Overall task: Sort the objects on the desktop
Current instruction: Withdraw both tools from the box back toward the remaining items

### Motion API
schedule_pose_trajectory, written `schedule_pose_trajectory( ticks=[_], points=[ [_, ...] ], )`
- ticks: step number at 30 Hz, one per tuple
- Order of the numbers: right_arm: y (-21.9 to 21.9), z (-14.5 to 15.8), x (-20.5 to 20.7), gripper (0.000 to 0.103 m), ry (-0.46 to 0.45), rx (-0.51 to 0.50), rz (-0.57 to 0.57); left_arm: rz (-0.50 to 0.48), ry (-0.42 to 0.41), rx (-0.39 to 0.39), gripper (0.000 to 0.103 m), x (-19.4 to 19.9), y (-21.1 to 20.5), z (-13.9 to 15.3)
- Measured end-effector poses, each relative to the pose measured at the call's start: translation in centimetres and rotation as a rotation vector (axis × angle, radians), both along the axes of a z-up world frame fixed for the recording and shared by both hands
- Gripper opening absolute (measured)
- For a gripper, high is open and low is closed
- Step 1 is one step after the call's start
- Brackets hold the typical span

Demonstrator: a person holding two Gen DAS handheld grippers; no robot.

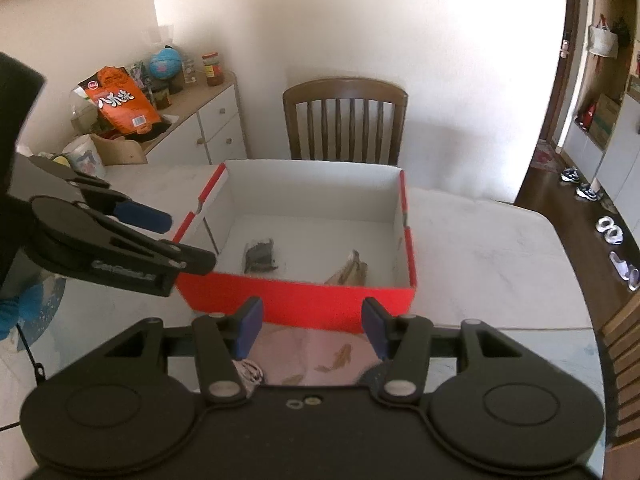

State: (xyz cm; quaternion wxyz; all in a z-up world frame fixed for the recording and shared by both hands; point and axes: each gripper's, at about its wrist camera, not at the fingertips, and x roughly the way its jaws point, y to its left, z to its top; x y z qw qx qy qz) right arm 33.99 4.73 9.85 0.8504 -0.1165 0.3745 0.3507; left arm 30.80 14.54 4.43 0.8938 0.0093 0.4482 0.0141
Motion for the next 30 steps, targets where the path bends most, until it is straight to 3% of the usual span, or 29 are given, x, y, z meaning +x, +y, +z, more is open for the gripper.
schedule_pose_trajectory(
  ticks=[10, 22, 26, 30],
  points=[
    [-3.4, 0.4, -4.0, 0.056, -0.014, 0.021, -0.007, -0.025, -0.117, 0.005, 0.06, -6.1, -2.5, 0.5],
    [-5.4, -1.7, -9.3, 0.059, -0.036, -0.014, 0.027, -0.12, -0.155, 0.031, 0.082, -12.7, -6.7, -3.0],
    [-5.9, -2.7, -10.2, 0.066, -0.026, -0.007, 0.02, -0.12, -0.152, 0.024, 0.085, -14.3, -7.0, -4.5],
    [-6.1, -3.3, -11.0, 0.066, -0.034, -0.013, 0.012, -0.119, -0.151, 0.036, 0.091, -15.7, -7.1, -5.9]
  ],
)
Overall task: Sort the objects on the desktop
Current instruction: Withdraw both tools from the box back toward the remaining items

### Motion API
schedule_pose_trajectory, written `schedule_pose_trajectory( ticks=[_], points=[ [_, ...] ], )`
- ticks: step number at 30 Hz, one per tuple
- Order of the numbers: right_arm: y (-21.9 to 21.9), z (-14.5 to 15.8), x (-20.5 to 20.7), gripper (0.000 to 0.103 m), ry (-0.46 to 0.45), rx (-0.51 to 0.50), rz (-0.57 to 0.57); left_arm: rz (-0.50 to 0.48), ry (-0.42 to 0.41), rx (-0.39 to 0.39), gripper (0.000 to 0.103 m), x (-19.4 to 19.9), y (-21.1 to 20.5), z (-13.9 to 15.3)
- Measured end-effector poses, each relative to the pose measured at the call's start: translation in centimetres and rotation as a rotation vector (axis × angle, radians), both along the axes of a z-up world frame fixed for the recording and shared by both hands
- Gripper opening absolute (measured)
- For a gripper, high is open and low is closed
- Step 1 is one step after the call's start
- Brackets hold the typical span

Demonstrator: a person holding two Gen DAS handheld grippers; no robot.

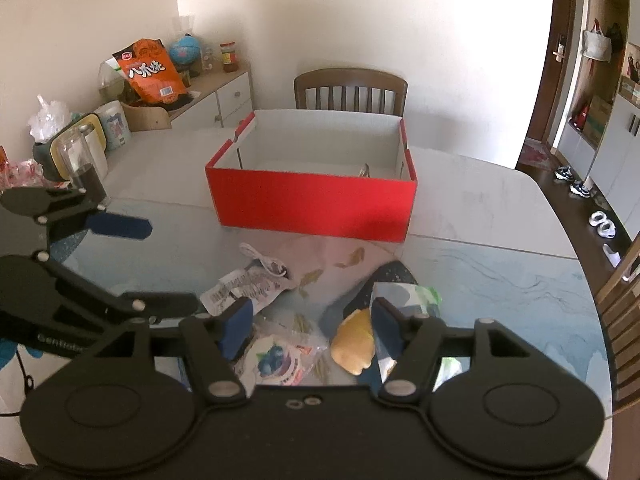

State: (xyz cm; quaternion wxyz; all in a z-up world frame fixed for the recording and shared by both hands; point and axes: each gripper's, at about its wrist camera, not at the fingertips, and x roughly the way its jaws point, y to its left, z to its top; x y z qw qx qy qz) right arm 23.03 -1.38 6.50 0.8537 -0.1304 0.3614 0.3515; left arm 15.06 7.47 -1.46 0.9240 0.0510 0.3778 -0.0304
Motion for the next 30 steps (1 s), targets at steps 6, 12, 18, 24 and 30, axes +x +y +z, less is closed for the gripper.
schedule_pose_trajectory(
  ticks=[6, 12, 18, 24, 30],
  points=[
    [0.0, -1.5, -1.1, 0.074, 0.001, -0.01, -0.018, 0.038, 0.018, -0.017, 0.094, -1.3, 1.0, -1.9],
    [0.6, -3.0, -1.9, 0.084, 0.015, -0.004, -0.024, 0.078, 0.025, -0.014, 0.094, -1.9, 2.7, -4.0],
    [1.6, -4.9, -2.4, 0.084, 0.03, -0.017, -0.035, 0.097, 0.035, -0.029, 0.094, -1.8, 3.9, -5.9],
    [2.4, -6.3, -2.6, 0.084, 0.036, -0.02, -0.051, 0.111, 0.056, -0.037, 0.094, -1.2, 5.0, -7.8],
    [3.3, -7.7, -2.2, 0.084, 0.06, -0.034, -0.069, 0.125, 0.08, -0.049, 0.094, -0.3, 5.9, -9.5]
  ],
)
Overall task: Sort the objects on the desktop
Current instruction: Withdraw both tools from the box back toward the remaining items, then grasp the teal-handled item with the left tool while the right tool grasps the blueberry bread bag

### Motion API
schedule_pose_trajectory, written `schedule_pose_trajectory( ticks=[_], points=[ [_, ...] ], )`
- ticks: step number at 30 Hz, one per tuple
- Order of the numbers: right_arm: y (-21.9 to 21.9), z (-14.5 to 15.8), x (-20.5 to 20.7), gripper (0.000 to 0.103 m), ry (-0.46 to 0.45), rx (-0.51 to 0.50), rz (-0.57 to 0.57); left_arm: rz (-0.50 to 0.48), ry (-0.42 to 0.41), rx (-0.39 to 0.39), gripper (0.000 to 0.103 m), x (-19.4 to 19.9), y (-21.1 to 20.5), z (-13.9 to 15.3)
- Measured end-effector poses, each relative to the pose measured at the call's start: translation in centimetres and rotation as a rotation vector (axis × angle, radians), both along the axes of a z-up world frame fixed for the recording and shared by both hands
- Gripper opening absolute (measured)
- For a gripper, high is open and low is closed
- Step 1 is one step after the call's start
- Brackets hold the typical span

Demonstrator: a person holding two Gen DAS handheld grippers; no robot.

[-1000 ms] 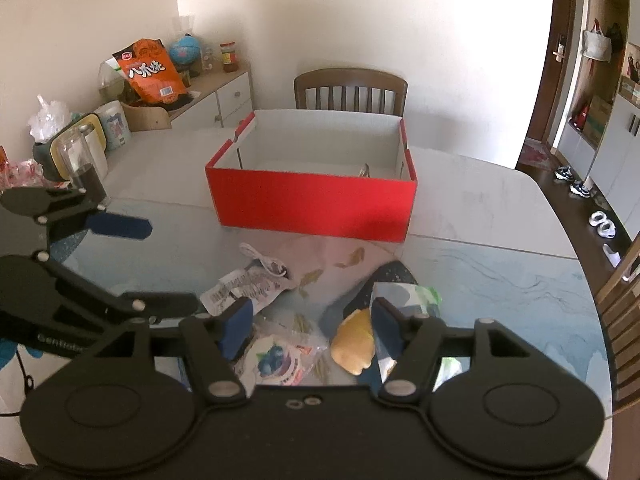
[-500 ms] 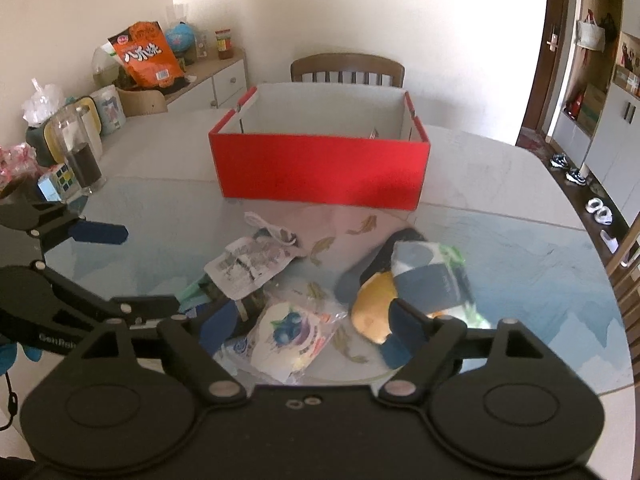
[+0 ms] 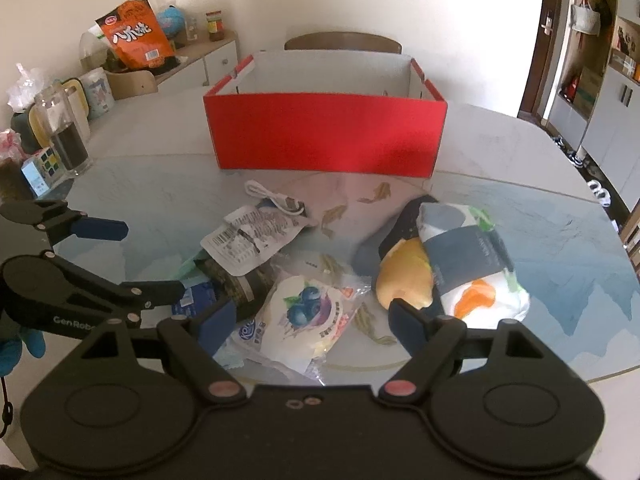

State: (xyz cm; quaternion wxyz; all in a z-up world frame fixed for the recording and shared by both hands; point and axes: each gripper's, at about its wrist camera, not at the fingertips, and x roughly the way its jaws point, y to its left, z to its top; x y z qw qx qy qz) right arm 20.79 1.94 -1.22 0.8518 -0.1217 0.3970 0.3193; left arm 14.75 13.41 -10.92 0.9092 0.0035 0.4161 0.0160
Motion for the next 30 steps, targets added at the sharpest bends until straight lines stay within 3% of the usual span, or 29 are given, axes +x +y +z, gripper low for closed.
schedule_pose_trajectory(
  ticks=[13, 18, 26, 30],
  points=[
    [1.6, -2.0, 0.7, 0.081, 0.035, -0.008, -0.026, 0.017, 0.021, -0.065, 0.093, 1.3, 1.9, -1.5],
    [1.7, -2.6, 1.0, 0.08, 0.049, -0.016, -0.042, 0.027, 0.019, -0.089, 0.088, 1.4, 2.3, -1.7],
    [1.7, -2.9, 1.5, 0.078, 0.061, -0.015, -0.065, 0.046, 0.025, -0.098, 0.068, 1.7, 2.7, -2.1],
    [1.7, -3.1, 1.6, 0.078, 0.068, -0.015, -0.069, 0.041, 0.024, -0.096, 0.067, 1.9, 2.7, -2.3]
  ],
)
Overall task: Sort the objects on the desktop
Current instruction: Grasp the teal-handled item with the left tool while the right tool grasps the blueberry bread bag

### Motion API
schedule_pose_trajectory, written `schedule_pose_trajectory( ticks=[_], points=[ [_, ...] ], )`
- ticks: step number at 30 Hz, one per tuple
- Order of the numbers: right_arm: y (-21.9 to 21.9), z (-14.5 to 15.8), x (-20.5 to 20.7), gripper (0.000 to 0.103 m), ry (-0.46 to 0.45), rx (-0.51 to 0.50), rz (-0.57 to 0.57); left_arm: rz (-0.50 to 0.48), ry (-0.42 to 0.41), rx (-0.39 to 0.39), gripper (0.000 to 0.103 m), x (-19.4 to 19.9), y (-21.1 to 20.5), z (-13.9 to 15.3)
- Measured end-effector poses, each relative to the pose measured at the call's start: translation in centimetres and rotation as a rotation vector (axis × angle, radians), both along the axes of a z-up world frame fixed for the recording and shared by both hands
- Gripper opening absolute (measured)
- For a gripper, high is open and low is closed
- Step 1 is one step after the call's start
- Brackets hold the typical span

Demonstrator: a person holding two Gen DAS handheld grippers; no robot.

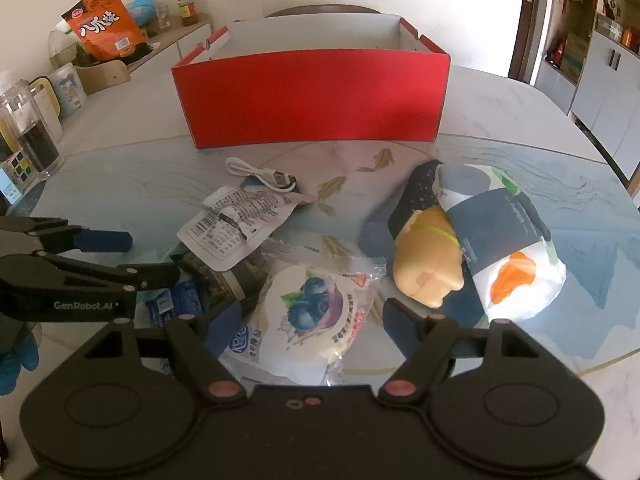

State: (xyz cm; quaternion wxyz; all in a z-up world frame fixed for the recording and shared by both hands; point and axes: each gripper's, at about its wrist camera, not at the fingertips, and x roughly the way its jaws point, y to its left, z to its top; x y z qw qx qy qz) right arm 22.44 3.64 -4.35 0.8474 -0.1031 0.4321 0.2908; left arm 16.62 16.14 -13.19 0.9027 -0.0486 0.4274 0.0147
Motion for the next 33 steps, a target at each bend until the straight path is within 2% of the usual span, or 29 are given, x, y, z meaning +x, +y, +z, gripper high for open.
schedule_pose_trajectory(
  ticks=[1, 3, 5, 9, 10, 11, 14, 17, 33],
  points=[
    [0.0, -0.1, 0.0, 0.078, 0.0, -0.001, 0.0, -0.004, -0.001, 0.01, 0.067, 0.1, -0.1, -0.1],
    [0.1, -0.2, 0.1, 0.078, 0.005, -0.003, 0.0, -0.018, -0.007, 0.025, 0.059, 0.0, -0.4, -0.1],
    [0.1, -0.4, 0.1, 0.077, 0.011, -0.003, -0.002, -0.035, -0.013, 0.049, 0.038, -0.1, -0.9, 0.0],
    [0.3, -0.7, 0.2, 0.074, 0.026, -0.007, -0.003, -0.037, -0.015, 0.062, 0.024, 0.0, -1.2, 0.0],
    [0.3, -0.8, 0.2, 0.073, 0.03, -0.008, -0.001, -0.039, -0.018, 0.062, 0.014, 0.0, -1.3, 0.0],
    [0.3, -0.8, 0.2, 0.068, 0.033, -0.009, 0.0, -0.039, -0.02, 0.06, 0.01, -0.1, -1.3, 0.0],
    [0.3, -0.8, 0.1, 0.059, 0.026, -0.017, 0.004, -0.039, -0.022, 0.056, 0.009, -0.1, -1.2, 0.0],
    [0.2, -0.7, 0.1, 0.055, 0.025, -0.016, 0.003, -0.034, -0.022, 0.049, 0.009, -0.1, -1.1, 0.1],
    [-0.8, 1.1, -0.5, 0.051, -0.025, -0.016, 0.019, -0.006, -0.064, 0.041, 0.009, -0.8, -1.6, 2.4]
  ],
)
